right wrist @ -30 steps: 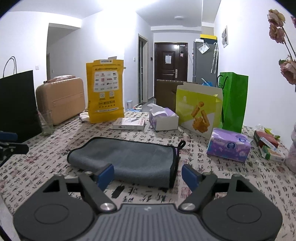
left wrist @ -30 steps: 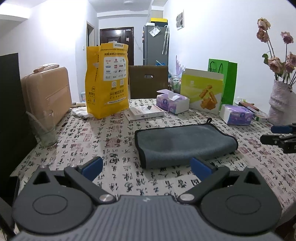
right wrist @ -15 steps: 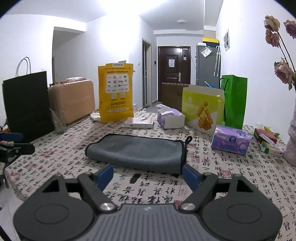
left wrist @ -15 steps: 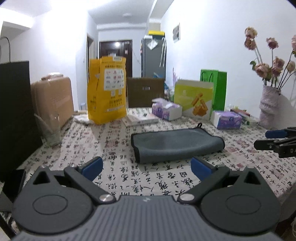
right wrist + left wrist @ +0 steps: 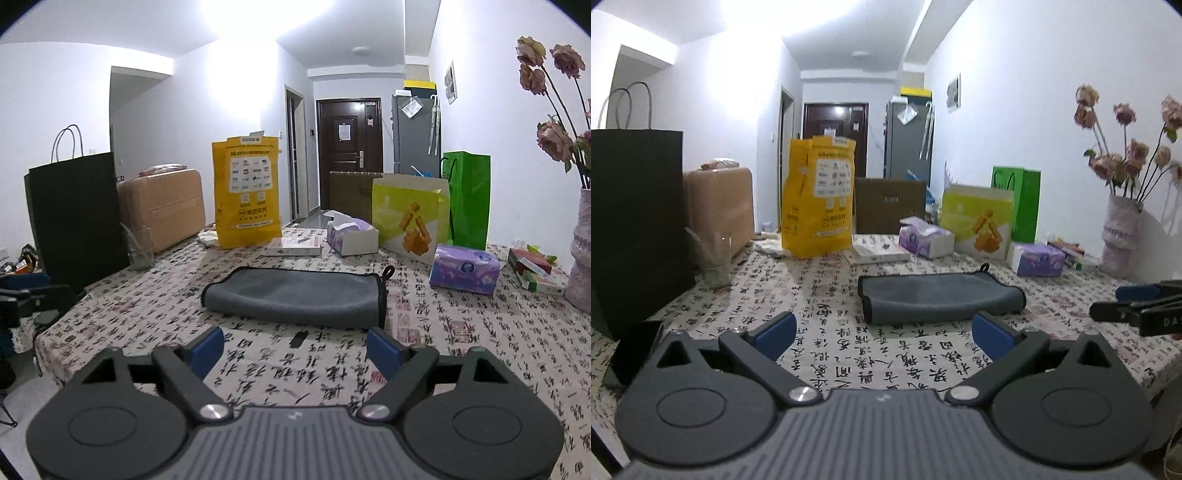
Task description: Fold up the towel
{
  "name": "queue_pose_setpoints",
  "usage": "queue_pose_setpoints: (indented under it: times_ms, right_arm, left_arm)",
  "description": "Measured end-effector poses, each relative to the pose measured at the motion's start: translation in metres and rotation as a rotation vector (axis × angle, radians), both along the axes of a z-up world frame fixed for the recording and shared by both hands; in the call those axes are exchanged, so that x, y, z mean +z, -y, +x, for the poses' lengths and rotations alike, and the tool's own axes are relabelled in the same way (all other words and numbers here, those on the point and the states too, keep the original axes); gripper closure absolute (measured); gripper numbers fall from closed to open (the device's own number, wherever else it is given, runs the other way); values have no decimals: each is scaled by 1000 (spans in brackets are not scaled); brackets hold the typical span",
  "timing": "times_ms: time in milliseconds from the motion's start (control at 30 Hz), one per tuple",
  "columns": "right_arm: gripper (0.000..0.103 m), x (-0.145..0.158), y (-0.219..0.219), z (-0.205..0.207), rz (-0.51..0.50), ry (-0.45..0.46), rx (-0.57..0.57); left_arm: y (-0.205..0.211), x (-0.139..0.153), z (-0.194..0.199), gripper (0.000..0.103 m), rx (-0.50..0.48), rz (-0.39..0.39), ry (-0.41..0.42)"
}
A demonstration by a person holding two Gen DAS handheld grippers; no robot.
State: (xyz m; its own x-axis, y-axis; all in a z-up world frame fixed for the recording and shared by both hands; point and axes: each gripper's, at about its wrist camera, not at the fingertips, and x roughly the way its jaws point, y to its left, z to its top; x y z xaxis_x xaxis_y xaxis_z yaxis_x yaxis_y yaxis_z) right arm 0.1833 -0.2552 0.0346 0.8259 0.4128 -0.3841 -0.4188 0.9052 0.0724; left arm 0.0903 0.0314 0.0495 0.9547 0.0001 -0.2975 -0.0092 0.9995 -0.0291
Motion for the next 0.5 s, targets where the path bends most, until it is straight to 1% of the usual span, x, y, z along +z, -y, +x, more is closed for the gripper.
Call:
queue_pose_setpoints:
  times_ms: [200, 300, 400, 500]
  right_arm:
    - [19, -1, -8, -19, -4, 7, 8]
    - [19, 0, -12, -28, -16, 15, 9]
    - [19, 0, -15, -39, -18, 22, 10]
    - [19, -2, -19, -50, -27, 28, 13]
  left_arm:
    - [-10, 0, -24, 0, 21, 1, 39]
    - [-16, -2, -31, 0, 22, -5, 38]
    - [-17, -7, -36, 0, 17, 5, 23]
    - [-17, -12, -42, 0, -2, 10, 13]
